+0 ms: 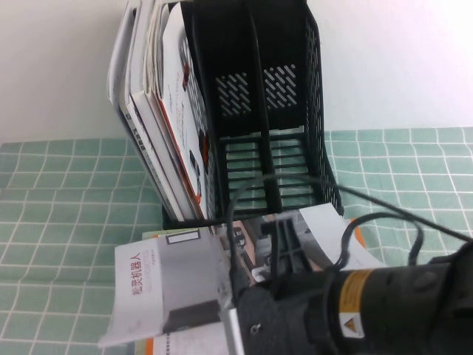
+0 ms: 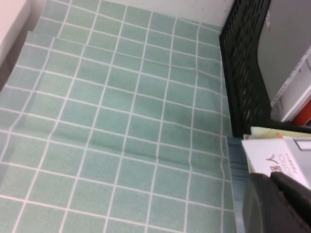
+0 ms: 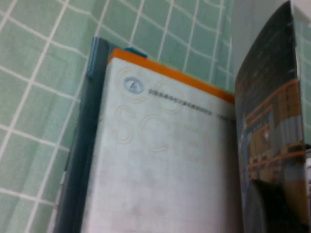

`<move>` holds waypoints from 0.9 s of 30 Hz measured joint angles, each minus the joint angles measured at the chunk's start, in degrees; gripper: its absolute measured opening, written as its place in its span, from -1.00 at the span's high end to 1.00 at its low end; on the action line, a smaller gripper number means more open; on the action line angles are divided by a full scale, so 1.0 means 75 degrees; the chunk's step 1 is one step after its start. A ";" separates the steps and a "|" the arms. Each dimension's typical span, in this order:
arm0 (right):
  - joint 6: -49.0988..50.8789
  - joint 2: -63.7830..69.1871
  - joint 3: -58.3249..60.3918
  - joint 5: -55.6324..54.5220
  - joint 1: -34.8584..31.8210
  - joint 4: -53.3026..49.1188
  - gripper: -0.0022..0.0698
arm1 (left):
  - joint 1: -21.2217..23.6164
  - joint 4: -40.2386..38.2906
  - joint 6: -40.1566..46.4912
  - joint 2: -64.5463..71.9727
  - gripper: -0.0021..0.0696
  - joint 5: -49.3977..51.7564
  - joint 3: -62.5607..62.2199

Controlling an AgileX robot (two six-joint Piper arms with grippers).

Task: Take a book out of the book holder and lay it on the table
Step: Place the picked book on the book

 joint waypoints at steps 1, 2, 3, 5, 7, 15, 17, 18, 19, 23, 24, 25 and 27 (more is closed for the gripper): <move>0.0000 0.0123 0.0000 0.0058 0.0016 0.0018 0.89 | 0.0000 -0.0054 0.0014 0.0000 0.95 0.0000 0.0000; 0.0000 0.0246 0.0000 0.0112 0.0016 0.0049 0.89 | 0.0000 -0.0095 0.0031 0.0000 0.95 0.0000 0.0000; 0.0000 0.0356 0.0000 0.0168 0.0016 0.0066 0.89 | 0.0000 -0.0133 0.0046 0.0000 0.95 0.0000 0.0000; 0.0000 0.0491 0.0000 0.0186 0.0026 0.0069 0.89 | 0.0000 -0.0165 0.0077 0.0000 0.95 0.0000 0.0000; 0.0021 0.0565 0.0000 0.0186 0.0026 0.0098 0.89 | 0.0000 -0.0201 0.0134 0.0000 0.95 0.0000 0.0000; 0.0779 0.0632 0.0000 0.0203 0.0026 0.0109 0.89 | 0.0000 -0.0268 0.0201 0.0000 0.95 0.0000 0.0000; 0.1012 0.0632 0.0000 0.0277 0.0026 0.0109 0.86 | 0.0000 -0.0268 0.0201 0.0000 0.95 0.0000 0.0000; 0.1115 0.0632 0.0000 0.0336 0.0026 0.0109 0.81 | 0.0000 -0.0268 0.0201 0.0000 0.95 0.0000 0.0000; 0.1178 0.0632 0.0000 0.0393 0.0026 0.0109 0.72 | 0.0000 -0.0268 0.0201 0.0000 0.95 0.0000 0.0000; 0.1378 0.0658 0.0000 0.0650 0.0026 0.0113 0.16 | 0.0000 -0.0268 0.0201 0.0000 0.95 0.0000 0.0000; 0.1413 0.0690 0.0000 0.0681 0.0026 0.0157 0.02 | 0.0000 -0.0268 0.0201 0.0000 0.95 0.0000 0.0000; 0.1436 0.0732 0.0000 0.0699 0.0026 0.0199 -0.08 | 0.0000 -0.0268 0.0201 0.0000 0.95 0.0000 0.0000; 0.1534 0.0803 0.0000 0.0745 0.0026 0.0378 -0.23 | 0.0000 -0.0268 0.0201 0.0000 0.95 0.0000 0.0000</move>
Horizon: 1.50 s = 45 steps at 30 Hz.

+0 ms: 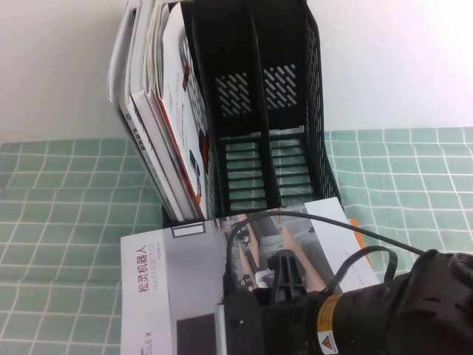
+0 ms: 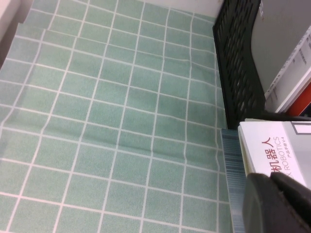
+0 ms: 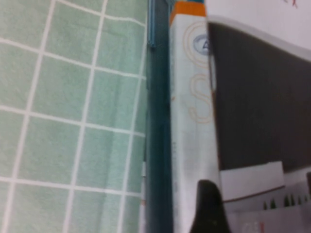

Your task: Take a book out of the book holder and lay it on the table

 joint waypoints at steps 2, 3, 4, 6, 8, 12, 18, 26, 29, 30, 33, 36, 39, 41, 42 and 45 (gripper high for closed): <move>0.0049 0.0020 0.0000 0.0102 0.0000 0.0287 -0.29 | 0.0000 0.0000 0.0000 0.0000 0.95 0.0000 0.0000; 0.0062 0.0020 -0.0025 0.0220 0.0000 0.0435 -0.31 | 0.0000 0.0000 0.0000 0.0000 0.95 0.0000 0.0000; 0.0063 0.0020 -0.0058 0.0337 0.0000 0.0541 -0.32 | 0.0000 0.0000 0.0005 0.0000 0.95 0.0000 0.0000; 0.0079 0.0020 -0.0271 0.0744 0.0000 0.0753 -0.33 | 0.0000 0.0000 0.0017 0.0000 0.95 0.0000 0.0000; 0.0079 0.0020 -0.0540 0.1197 0.0000 0.0859 -0.33 | 0.0000 0.0000 0.0021 0.0000 0.95 0.0000 0.0000; 0.0043 0.0020 -0.1354 0.1993 0.0000 0.0966 -0.32 | 0.0000 0.0000 0.0038 0.0000 0.95 0.0000 0.0000; -0.0506 0.0020 -0.3088 0.2424 0.0000 -0.0174 0.30 | 0.0000 0.0000 0.0055 0.0000 0.95 -0.0143 0.0000; 0.1418 0.0020 -0.5230 0.4413 0.0007 -0.5625 0.91 | 0.0000 0.0014 0.0055 0.0000 0.95 -0.0192 0.0000; 0.2065 -0.0015 -0.5651 0.6138 -0.0154 -0.6786 0.93 | 0.0000 0.0049 0.0093 0.0000 0.95 -0.0245 0.0000; 0.2265 -0.0093 -0.5667 0.6449 -0.0285 -0.6909 0.93 | 0.0000 0.0067 0.0162 0.0000 0.95 -0.0286 0.0000; 0.2759 -0.0649 -0.5487 0.6822 -0.0765 -0.6304 0.93 | 0.0000 0.0173 0.0268 0.0000 0.95 -0.0580 0.0000; 0.2941 -0.1717 -0.4937 0.6955 -0.1122 -0.5282 0.93 | 0.0000 0.0248 0.0347 0.0000 0.95 -0.1059 0.0000; 0.3116 -0.2903 -0.4022 0.6899 -0.1202 -0.4421 0.93 | 0.0000 0.0404 0.0475 0.0000 0.95 -0.1691 0.0003; 0.3215 -0.3686 -0.3186 0.6549 -0.1202 -0.3822 0.93 | 0.0000 0.0589 0.0634 0.0000 0.95 -0.2355 0.0136; 0.3299 -0.4127 -0.2724 0.6248 -0.1202 -0.3548 0.93 | 0.0000 0.0660 0.0689 0.0000 0.95 -0.2659 0.0239; 0.3652 -0.5350 -0.1363 0.5315 -0.1202 -0.2970 0.94 | 0.0000 0.0989 0.0785 0.0000 0.95 -0.4025 0.0689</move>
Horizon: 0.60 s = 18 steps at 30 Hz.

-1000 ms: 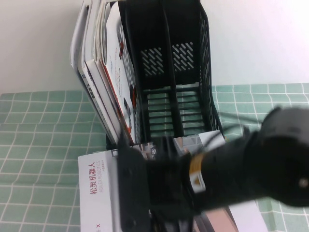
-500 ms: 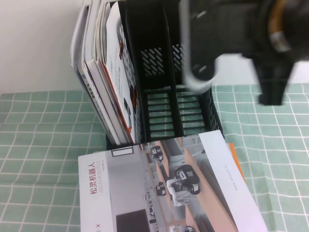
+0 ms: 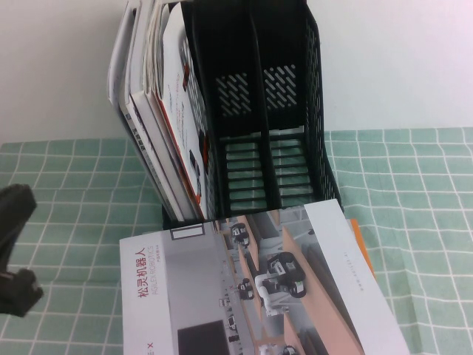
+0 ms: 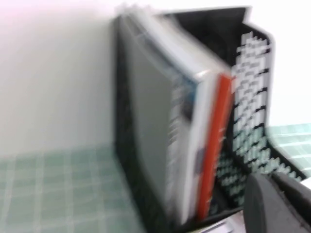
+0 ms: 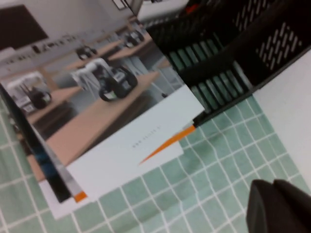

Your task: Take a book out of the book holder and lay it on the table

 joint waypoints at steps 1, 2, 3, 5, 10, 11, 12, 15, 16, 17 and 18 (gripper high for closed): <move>0.0189 -0.0431 0.0492 -0.0311 0.0000 0.0110 0.94 | 0.0000 0.0141 0.0015 0.0000 0.95 -0.0505 0.0193; 0.0322 -0.0865 0.0883 -0.0622 0.0000 0.0166 0.94 | 0.0000 0.0308 0.0015 0.0000 0.95 -0.1024 0.0398; 0.0515 -0.1306 0.1364 -0.0952 0.0000 0.0221 0.94 | 0.0000 0.0499 0.0015 0.0000 0.95 -0.1427 0.0563; 0.0797 -0.2064 0.2313 -0.1638 0.0000 0.0393 0.94 | 0.0000 0.0838 0.0027 0.0000 0.95 -0.2386 0.0928; 0.1003 -0.3648 0.4394 -0.3450 0.0000 0.1092 0.94 | 0.0000 0.1123 0.0033 0.0000 0.95 -0.3762 0.1488; 0.1003 -0.3879 0.4693 -0.3684 0.0000 0.1179 0.94 | 0.0000 0.1140 0.0033 0.0000 0.95 -0.3877 0.1559; 0.1003 -0.4065 0.5033 -0.3936 0.0000 0.1250 0.94 | 0.0000 0.1158 0.0033 0.0000 0.95 -0.3959 0.1593; 0.1028 -0.4428 0.5800 -0.4487 0.0000 0.1357 0.94 | 0.0000 0.1188 0.0033 0.0000 0.95 -0.4032 0.1753; 0.1028 -0.4496 0.5960 -0.4571 0.0000 0.1376 0.94 | 0.0000 0.1188 0.0033 0.0000 0.95 -0.4032 0.1773; 0.1028 -0.4525 0.6059 -0.4607 0.0000 0.1375 0.94 | 0.0000 0.1188 0.0033 0.0000 0.95 -0.4032 0.1791; 0.1035 -0.4539 0.6151 -0.4621 0.0000 0.1378 0.94 | 0.0000 0.1188 0.0033 0.0000 0.95 -0.4032 0.1822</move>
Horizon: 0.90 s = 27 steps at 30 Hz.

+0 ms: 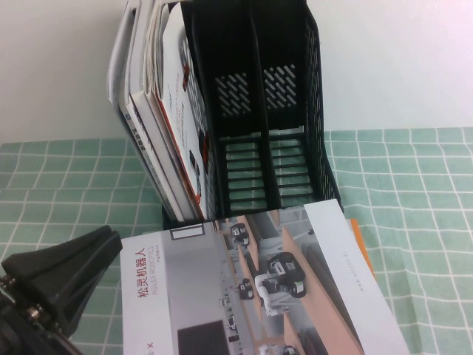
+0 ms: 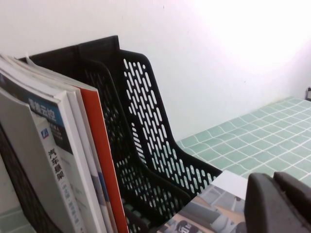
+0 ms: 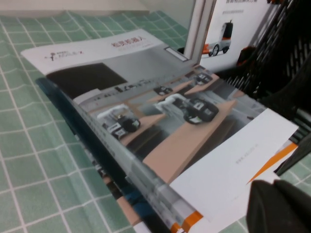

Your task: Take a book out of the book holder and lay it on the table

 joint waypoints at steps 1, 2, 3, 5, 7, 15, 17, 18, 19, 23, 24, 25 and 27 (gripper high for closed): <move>0.0034 -0.0017 0.0080 0.0000 0.0000 0.0000 0.94 | 0.0000 0.0000 0.0000 0.0000 0.95 0.0000 0.0015; 0.0050 -0.0017 0.0138 0.0000 0.0000 0.0000 0.94 | 0.0000 0.0000 0.0000 0.0000 0.95 0.0000 0.0027; 0.0061 -0.0017 0.0191 0.0000 0.0000 0.0000 0.94 | 0.0000 0.0000 0.0000 0.0000 0.95 0.0000 0.0034; 0.0061 -0.0017 0.0266 0.0048 0.0000 0.0000 0.94 | 0.0000 0.0000 0.0000 0.0000 0.95 0.0000 0.0034; 0.0066 -0.0017 0.0284 0.0138 0.0000 0.0000 0.94 | 0.0000 0.0000 0.0000 0.0000 0.95 0.0000 0.0034; 0.0079 -0.0017 0.0284 0.0195 0.0000 0.0000 0.94 | 0.0000 0.0017 0.0000 0.0000 0.95 0.0000 0.0034; 0.0079 -0.0017 0.0284 0.0195 0.0000 0.0000 0.94 | 0.0000 0.0017 0.0000 0.0000 0.95 0.0000 0.0034; 0.0079 -0.0017 0.0284 0.0195 0.0000 0.0000 0.94 | 0.0000 0.0017 0.0000 0.0000 0.95 0.0000 0.0034; 0.0079 -0.0017 0.0284 0.0195 0.0000 0.0000 0.94 | 0.0000 0.0017 0.0000 0.0000 0.95 0.0000 0.0046; 0.0082 -0.0017 0.0284 0.0195 0.0000 0.0000 0.94 | 0.0000 0.0017 -0.0036 0.0000 0.95 -0.0031 0.0079; 0.0082 -0.0017 0.0284 0.0195 0.0000 0.0000 0.94 | 0.0000 0.0017 -0.0036 0.0000 0.95 -0.0031 0.0113; 0.0082 -0.0017 0.0284 0.0195 0.0000 0.0000 0.94 | 0.0000 0.0017 -0.0036 0.0000 0.95 -0.0031 0.0151; 0.0082 -0.0017 0.0284 0.0195 0.0000 0.0000 0.94 | 0.0000 -0.0369 -0.0036 -0.0053 0.95 0.0098 0.0233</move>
